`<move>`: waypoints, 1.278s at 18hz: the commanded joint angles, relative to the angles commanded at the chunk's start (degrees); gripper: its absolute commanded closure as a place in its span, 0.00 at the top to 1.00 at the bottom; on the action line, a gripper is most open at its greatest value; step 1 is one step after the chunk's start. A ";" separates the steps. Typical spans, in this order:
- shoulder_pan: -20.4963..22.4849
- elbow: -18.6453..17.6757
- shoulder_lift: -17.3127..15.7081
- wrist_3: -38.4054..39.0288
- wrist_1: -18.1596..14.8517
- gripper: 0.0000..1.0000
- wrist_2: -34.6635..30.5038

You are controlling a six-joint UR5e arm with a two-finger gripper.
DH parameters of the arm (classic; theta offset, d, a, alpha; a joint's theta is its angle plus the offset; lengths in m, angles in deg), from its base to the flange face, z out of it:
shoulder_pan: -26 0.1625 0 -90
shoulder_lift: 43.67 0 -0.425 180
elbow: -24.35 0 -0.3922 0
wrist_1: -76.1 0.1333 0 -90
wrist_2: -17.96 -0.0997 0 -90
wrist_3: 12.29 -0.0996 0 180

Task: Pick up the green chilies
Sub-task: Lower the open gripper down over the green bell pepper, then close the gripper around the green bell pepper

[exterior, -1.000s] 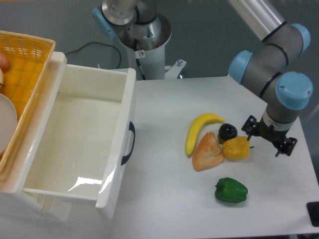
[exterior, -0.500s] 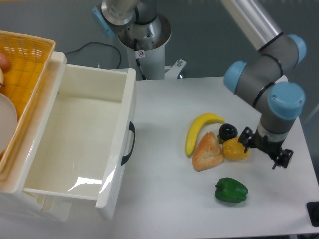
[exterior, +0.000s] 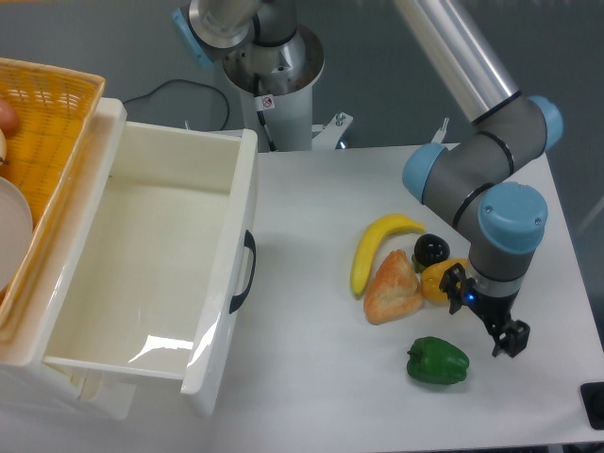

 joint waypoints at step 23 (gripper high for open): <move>-1.15 0.97 2.20 -20.67 -3.69 1.00 1.58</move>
